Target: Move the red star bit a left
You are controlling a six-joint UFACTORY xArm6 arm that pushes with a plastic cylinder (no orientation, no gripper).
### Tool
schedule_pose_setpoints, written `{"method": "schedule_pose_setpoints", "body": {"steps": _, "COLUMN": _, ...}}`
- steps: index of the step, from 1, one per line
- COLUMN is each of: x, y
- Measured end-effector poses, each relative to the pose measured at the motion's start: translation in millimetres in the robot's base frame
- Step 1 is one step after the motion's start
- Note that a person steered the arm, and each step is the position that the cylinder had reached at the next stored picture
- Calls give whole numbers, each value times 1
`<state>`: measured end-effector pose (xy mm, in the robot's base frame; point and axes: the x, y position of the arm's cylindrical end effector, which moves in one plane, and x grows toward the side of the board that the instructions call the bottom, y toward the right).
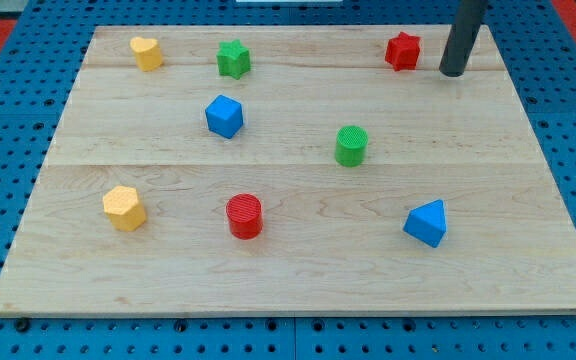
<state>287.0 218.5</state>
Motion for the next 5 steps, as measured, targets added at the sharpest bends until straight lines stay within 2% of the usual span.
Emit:
{"method": "schedule_pose_setpoints", "body": {"steps": 1, "x": 0, "y": 1}}
{"method": "schedule_pose_setpoints", "body": {"steps": 3, "x": -35, "y": 3}}
{"method": "schedule_pose_setpoints", "body": {"steps": 5, "x": -42, "y": 0}}
